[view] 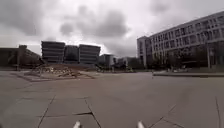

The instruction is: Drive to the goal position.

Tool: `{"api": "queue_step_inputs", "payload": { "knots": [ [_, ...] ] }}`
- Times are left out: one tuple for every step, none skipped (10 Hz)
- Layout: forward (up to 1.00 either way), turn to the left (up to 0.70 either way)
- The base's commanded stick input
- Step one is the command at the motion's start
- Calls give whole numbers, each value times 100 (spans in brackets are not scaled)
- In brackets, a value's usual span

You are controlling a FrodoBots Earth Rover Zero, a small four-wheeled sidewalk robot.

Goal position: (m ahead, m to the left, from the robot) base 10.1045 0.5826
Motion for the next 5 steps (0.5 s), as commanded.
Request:
{"api": "queue_step_inputs", "payload": {
  "knots": [
    [100,0],
    [100,0],
    [100,0],
    [100,0],
    [100,0]
  ]
}}
